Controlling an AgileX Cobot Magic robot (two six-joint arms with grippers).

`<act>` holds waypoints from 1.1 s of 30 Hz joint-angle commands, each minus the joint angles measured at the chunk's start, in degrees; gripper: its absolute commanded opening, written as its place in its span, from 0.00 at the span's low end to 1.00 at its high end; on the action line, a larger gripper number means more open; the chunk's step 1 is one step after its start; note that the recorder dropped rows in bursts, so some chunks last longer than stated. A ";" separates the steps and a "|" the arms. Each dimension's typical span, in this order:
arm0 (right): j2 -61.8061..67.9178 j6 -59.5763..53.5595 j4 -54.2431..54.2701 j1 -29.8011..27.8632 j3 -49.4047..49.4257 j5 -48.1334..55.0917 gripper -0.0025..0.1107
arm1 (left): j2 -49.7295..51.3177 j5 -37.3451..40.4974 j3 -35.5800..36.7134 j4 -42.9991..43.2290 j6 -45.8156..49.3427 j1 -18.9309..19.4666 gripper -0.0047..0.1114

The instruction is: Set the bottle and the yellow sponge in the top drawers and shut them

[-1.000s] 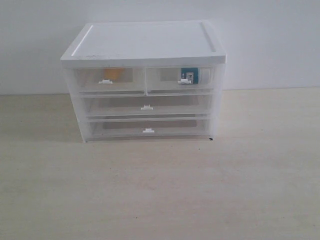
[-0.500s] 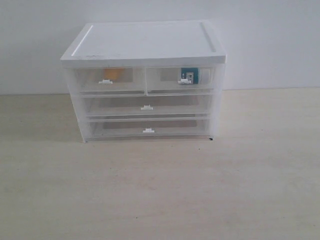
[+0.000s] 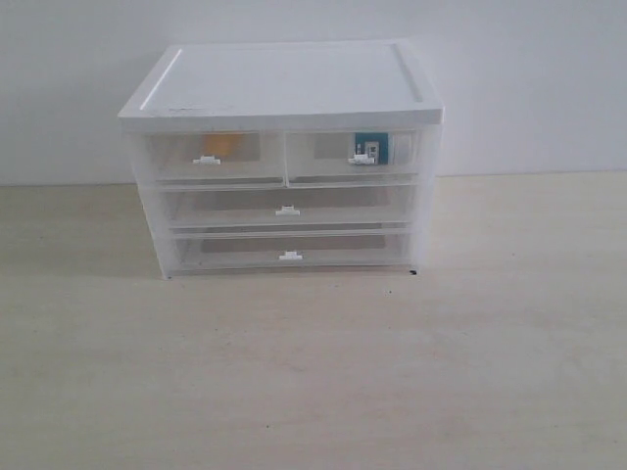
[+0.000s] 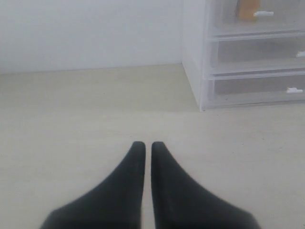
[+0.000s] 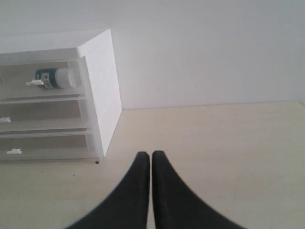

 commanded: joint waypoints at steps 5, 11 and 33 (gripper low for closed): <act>-6.18 -1.25 -1.42 -0.09 0.22 7.32 0.02 | -0.19 0.02 0.22 0.03 0.37 0.15 0.08; -6.18 -1.69 -2.50 -0.09 0.22 12.21 0.02 | -0.19 0.02 0.22 0.03 0.37 0.15 0.08; -6.18 -5.18 -2.68 -0.09 0.22 16.86 0.02 | -0.19 0.12 0.22 0.03 0.37 0.15 0.08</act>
